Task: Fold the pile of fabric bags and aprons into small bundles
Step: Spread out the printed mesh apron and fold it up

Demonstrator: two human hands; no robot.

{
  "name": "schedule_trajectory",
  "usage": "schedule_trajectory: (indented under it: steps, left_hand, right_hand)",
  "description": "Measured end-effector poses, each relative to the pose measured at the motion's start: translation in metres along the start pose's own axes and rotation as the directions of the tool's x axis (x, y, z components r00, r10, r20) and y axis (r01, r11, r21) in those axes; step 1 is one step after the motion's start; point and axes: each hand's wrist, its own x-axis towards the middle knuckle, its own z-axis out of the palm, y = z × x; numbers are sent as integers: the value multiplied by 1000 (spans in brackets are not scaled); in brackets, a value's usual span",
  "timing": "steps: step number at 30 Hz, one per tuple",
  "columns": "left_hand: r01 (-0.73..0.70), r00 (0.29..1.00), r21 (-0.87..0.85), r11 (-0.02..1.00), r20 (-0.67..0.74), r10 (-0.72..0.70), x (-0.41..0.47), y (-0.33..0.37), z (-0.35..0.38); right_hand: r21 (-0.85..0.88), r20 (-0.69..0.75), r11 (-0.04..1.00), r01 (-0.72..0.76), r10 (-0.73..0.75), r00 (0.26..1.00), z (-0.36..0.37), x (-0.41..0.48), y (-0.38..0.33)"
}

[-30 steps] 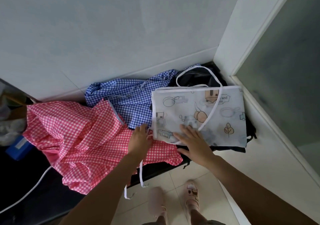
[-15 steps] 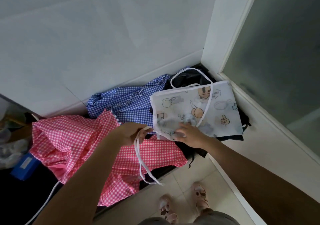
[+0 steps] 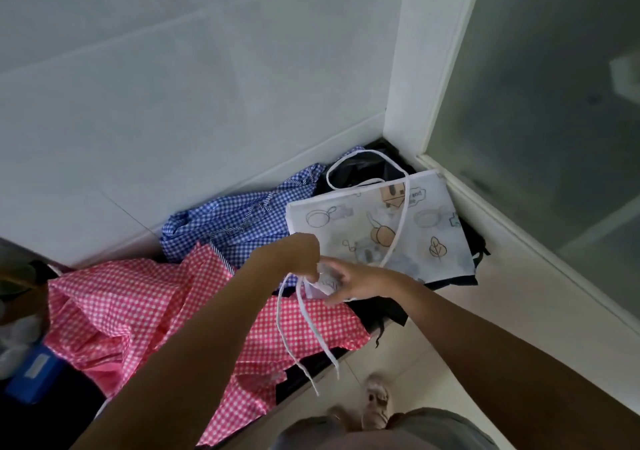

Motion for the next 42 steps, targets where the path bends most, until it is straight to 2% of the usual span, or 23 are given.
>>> schedule_trajectory:
  steps: [1, 3, 5, 7, 8, 10, 12, 13, 16, 19, 20, 21, 22, 23, 25, 27, 28, 30, 33, 37, 39, 40, 42]
  left_hand:
    - [-7, 999, 80, 997, -32, 10, 0, -1, -5]
    - [-2, 995, 106, 994, -98, 12, 5, -3, -14]
    - [-11, 994, -33, 999, -112, 8, 15, -2, -22]
    - [77, 992, -307, 949, -72, -103, 30, -2, -25]
    - [137, 987, -499, 856, -6, -162, 39, -4, -23]
    - [250, 967, -815, 522, 180, -182, 55, -12, -13]
    - [339, 938, -924, 178, 315, -147, 64, -21, 4]
    - [361, 927, -931, 53, 352, -132, 68, -24, 14]
    - [354, 923, -912, -209, 377, -81, 70, -30, 33]
    - [315, 937, -890, -328, 347, -40, 73, -33, 41]
    - [314, 937, -890, -330, 347, -45, 72, -35, 42]
    - [322, 932, -897, -301, 357, -66, 71, -36, 42]
    - [344, 920, -914, -216, 374, -120, 69, -37, 44]
    - [372, 904, -924, -88, 383, -189, 66, -39, 45]
    - [422, 881, -900, 113, 377, -284, 62, -41, 53]
    - [441, 877, -884, 156, 387, -285, 61, -41, 59]
    - [446, 874, -883, 148, 394, -285, 61, -41, 61]
    - [450, 870, -881, 148, 394, -297, 63, -39, 64]
    - [452, 868, -876, 167, 388, -310, 64, -36, 63]
    - [432, 878, -894, 119, 386, -284, 61, -34, 63]
    - [407, 888, -909, 85, 372, -270, 57, -33, 63]
    - [394, 889, -916, 75, 359, -285, 57, -32, 65]
    - [369, 874, -927, 62, 324, -361, 56, -30, 68]
  right_hand:
    - [-5, 32, 1000, -12, 12, 999, -1, 3, 2]
    - [37, 23, 999, -26, 26, 999, -9, 6, 4]
    - [103, 25, 994, -29, 27, 999, -19, 9, 10]
    - [330, 68, 943, -44, 23, 997, -23, 13, 16]
    - [469, 61, 880, -71, 48, 997, -23, 15, 19]
    - [683, -4, 724, -96, 136, 991, -19, 19, 22]
    - [813, -27, 576, -86, 185, 982, -14, 20, 22]
    - [861, -24, 503, -74, 186, 982, -12, 19, 22]
    - [932, 7, 358, -57, 138, 990, -6, 15, 17]
    - [957, 20, 283, -64, 155, 988, -3, 14, 4]
    - [962, 44, 256, -89, 177, 983, -5, 15, 0]
    - [950, 65, 286, -126, 214, 975, -10, 14, -3]
    - [901, 83, 392, -185, 264, 961, -16, 13, -3]
    - [811, 75, 538, -230, 294, 953, -25, 9, -3]
    - [565, 35, 793, -229, 254, 967, -42, -4, -4]
    - [239, -7, 956, -170, 177, 984, -58, -19, -11]
    - [41, -38, 989, -141, 142, 989, -66, -24, -16]
    - [-287, -13, 954, -87, 87, 996, -83, -27, -24]
    - [-580, 93, 813, -40, 115, 989, -106, -31, -40]
    - [-771, 21, 636, -19, 56, 998, -122, -26, -64]
    - [-853, -48, 522, 0, -79, 996, -123, -17, -71]
    - [-847, -69, 530, 42, -188, 980, -122, -11, -72]
    - [-714, -157, 677, 176, -401, 903, -118, 1, -71]
